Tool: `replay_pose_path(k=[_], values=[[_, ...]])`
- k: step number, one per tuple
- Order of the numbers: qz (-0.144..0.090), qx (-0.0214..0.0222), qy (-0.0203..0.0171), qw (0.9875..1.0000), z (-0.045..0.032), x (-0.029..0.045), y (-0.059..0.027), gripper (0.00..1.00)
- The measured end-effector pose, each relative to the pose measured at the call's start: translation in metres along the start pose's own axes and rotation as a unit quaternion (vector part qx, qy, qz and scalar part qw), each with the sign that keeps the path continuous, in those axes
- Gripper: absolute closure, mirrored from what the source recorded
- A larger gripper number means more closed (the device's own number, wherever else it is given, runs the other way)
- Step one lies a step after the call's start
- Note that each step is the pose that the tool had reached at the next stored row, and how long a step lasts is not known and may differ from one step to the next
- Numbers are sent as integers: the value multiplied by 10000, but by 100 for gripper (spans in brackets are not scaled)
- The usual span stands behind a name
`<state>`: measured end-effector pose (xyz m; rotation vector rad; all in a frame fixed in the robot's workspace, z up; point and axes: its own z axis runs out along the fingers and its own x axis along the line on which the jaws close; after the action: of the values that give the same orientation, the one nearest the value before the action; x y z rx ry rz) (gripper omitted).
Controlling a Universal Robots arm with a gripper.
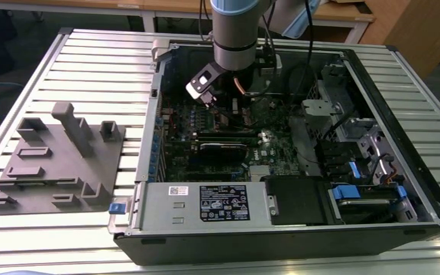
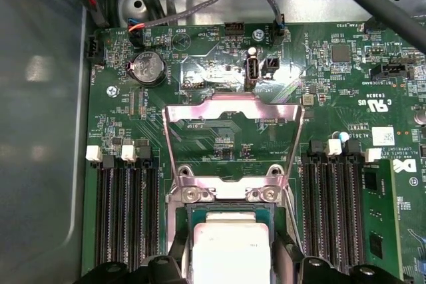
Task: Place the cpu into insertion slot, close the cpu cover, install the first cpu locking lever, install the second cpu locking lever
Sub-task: 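Place the cpu into insertion slot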
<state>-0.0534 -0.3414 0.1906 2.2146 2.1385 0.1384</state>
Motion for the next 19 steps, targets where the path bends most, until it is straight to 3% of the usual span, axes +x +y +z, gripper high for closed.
replay_pose_path(k=[19], values=[[0, -1, 1, 10000, -254, 6, 27, 39]])
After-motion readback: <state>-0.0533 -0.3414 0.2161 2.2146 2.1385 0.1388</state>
